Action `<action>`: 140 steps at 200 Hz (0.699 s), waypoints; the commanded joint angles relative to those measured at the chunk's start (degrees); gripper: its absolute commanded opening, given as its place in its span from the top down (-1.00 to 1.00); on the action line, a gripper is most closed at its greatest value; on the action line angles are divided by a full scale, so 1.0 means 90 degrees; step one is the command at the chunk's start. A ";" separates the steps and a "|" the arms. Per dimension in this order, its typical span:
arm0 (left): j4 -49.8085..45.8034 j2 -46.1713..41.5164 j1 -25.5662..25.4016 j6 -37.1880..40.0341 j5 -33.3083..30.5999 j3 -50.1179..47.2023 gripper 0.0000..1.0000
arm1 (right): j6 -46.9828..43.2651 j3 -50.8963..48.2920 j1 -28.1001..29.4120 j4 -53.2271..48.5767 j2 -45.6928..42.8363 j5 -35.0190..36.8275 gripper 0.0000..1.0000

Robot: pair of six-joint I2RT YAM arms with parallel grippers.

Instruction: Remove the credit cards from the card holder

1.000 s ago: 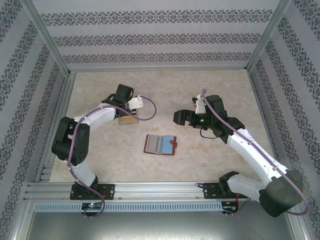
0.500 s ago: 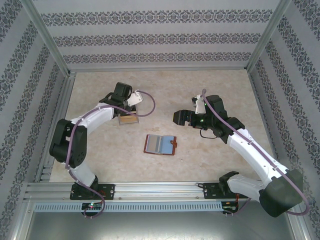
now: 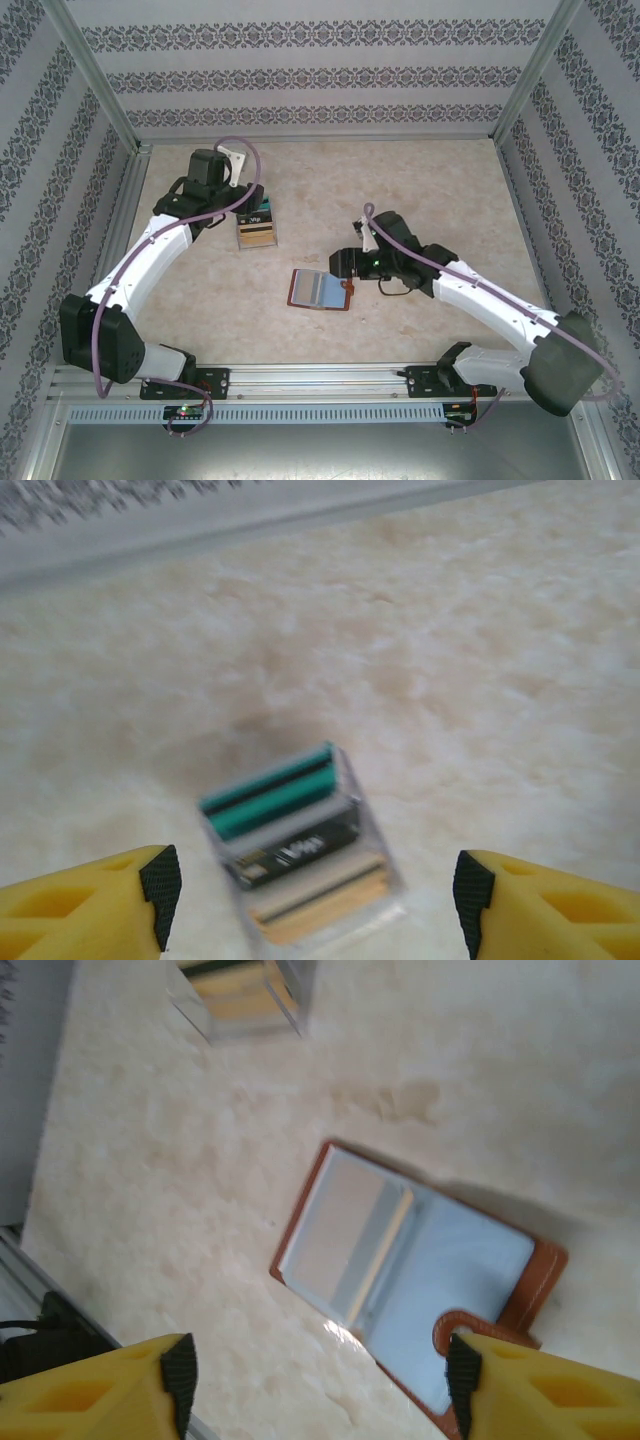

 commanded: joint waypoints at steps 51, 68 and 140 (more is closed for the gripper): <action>0.0435 -0.0195 -0.0016 -0.3368 0.2857 -0.1706 -0.48 | 0.0958 -0.0800 0.0659 -0.0086 0.0675 0.1252 -0.06; 0.0705 -0.0240 -0.0149 -0.3668 0.2962 -0.2135 -0.44 | 0.1004 -0.0857 0.0671 -0.0026 0.0808 0.1315 -0.05; 0.1721 0.0111 -0.1133 -0.4537 0.3268 -0.2890 -0.13 | 0.0808 -0.0575 0.0674 0.0127 0.1740 0.1496 0.21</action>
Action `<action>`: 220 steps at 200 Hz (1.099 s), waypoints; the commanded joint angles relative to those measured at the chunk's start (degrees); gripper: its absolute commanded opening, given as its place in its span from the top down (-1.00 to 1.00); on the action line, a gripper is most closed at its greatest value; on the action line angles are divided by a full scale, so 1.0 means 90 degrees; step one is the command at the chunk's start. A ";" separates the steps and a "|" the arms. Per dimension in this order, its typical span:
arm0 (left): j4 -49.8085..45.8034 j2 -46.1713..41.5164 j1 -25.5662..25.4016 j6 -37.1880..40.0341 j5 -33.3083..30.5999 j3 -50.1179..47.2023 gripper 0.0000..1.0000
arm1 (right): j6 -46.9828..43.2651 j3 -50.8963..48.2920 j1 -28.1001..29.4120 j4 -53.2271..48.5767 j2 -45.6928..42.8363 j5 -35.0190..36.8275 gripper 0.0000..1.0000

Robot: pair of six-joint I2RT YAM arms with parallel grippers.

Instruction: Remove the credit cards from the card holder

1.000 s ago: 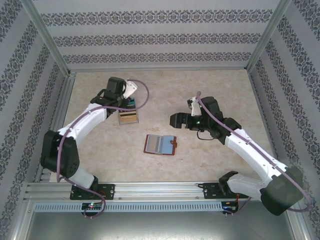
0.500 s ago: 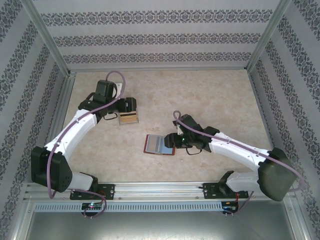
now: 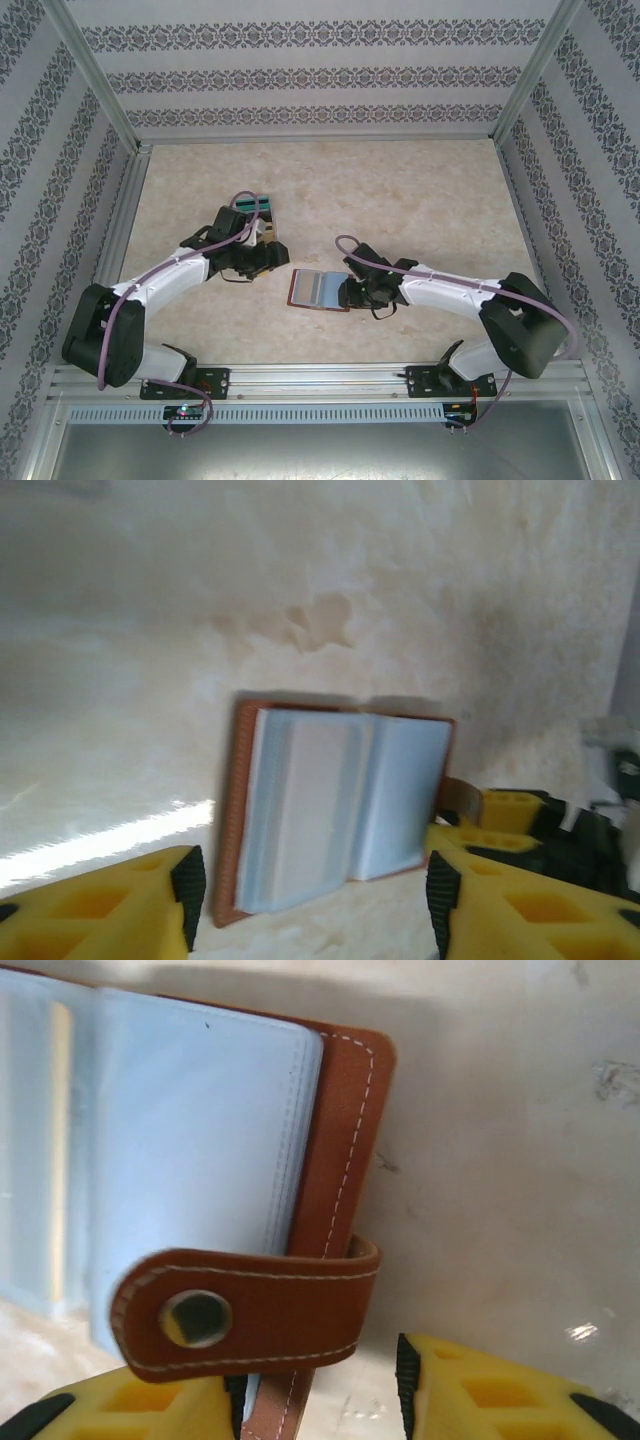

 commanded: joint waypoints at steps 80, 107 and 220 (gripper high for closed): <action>0.0784 0.1172 -0.0937 -0.0565 0.0015 0.0173 0.15 | -0.0099 0.0232 0.0054 0.0156 0.0382 0.0264 0.29; 0.0832 0.1339 -0.1025 -0.0553 0.0050 0.0190 0.15 | -0.0087 0.0180 0.0054 0.0174 0.0348 0.0264 0.29; 0.0336 0.1552 -0.1192 -0.0338 -0.0365 0.0318 0.16 | -0.0058 0.0119 0.0054 0.0255 0.0338 0.0215 0.30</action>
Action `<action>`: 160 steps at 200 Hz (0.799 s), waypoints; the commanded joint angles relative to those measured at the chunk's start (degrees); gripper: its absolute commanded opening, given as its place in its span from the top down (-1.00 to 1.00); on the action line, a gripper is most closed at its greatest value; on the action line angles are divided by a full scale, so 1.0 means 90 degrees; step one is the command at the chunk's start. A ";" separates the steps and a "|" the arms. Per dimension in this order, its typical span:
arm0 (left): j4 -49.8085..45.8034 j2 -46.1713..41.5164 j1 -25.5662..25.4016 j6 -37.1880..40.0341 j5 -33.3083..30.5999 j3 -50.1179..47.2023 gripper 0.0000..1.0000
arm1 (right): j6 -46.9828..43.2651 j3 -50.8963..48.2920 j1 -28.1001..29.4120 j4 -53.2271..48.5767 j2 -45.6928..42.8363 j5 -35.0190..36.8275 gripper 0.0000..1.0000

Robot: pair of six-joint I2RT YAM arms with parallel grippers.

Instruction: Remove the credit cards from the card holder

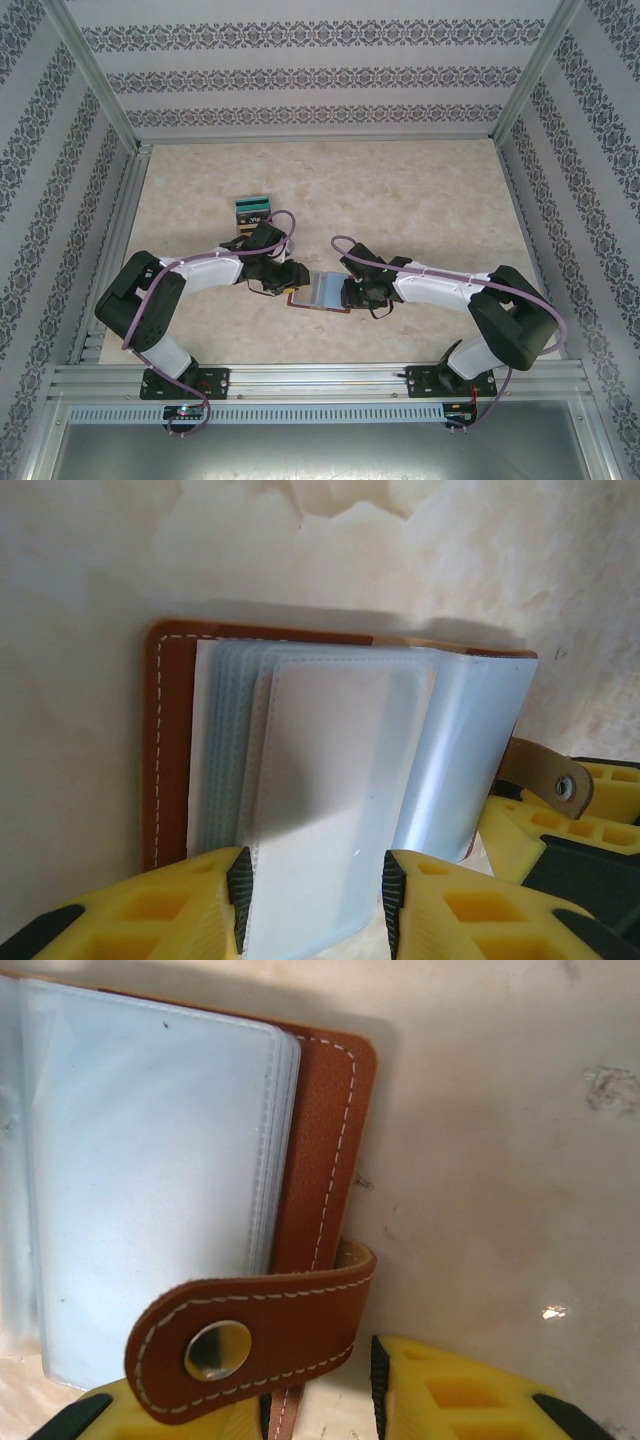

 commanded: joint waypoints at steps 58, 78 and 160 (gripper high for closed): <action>-0.0313 0.0285 -0.0226 0.0149 -0.0143 0.0267 0.16 | -0.0024 0.0008 0.0064 0.0333 0.0068 0.0062 0.30; -0.0240 0.0307 -0.0247 0.0135 -0.0019 0.0277 0.14 | -0.0023 -0.0009 0.0065 0.0341 0.0069 0.0057 0.30; 0.0753 0.0400 -0.0296 -0.0209 0.0874 0.0208 0.04 | -0.0004 -0.0031 0.0064 0.0384 0.0098 0.0035 0.29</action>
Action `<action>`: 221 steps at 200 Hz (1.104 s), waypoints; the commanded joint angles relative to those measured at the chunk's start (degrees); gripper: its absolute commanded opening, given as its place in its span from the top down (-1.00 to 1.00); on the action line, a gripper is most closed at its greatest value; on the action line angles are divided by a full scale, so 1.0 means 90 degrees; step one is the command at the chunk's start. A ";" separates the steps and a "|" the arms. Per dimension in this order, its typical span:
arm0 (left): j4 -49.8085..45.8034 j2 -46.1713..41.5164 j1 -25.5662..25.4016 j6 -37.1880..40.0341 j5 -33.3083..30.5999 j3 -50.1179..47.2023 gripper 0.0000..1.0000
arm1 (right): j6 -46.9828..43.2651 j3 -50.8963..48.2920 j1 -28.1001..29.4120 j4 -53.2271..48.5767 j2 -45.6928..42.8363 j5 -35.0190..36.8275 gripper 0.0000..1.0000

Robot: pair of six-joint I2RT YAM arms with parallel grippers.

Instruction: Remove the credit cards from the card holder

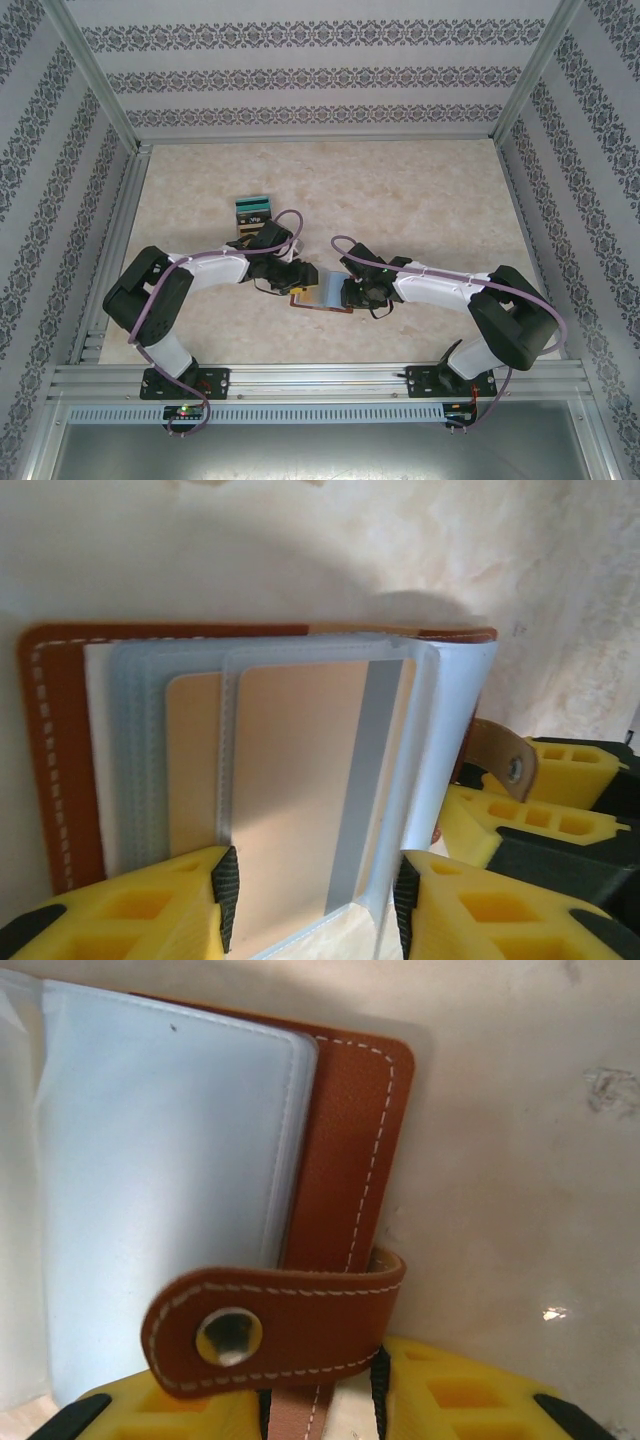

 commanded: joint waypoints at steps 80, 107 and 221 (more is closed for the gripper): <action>0.0534 -0.0109 -0.0277 -0.0145 0.0646 0.0362 -0.12 | 0.0020 -0.0077 0.0064 0.0362 0.0071 0.0077 0.14; 0.0671 -0.0040 -0.0362 -0.0216 0.0791 0.0556 -0.10 | 0.0110 -0.0178 0.0045 0.0362 -0.0071 0.0175 0.12; 0.1032 0.0483 -0.0492 -0.0385 0.1117 0.0741 -0.10 | 0.0527 -0.1082 -0.0548 0.0141 -0.2264 0.0562 0.01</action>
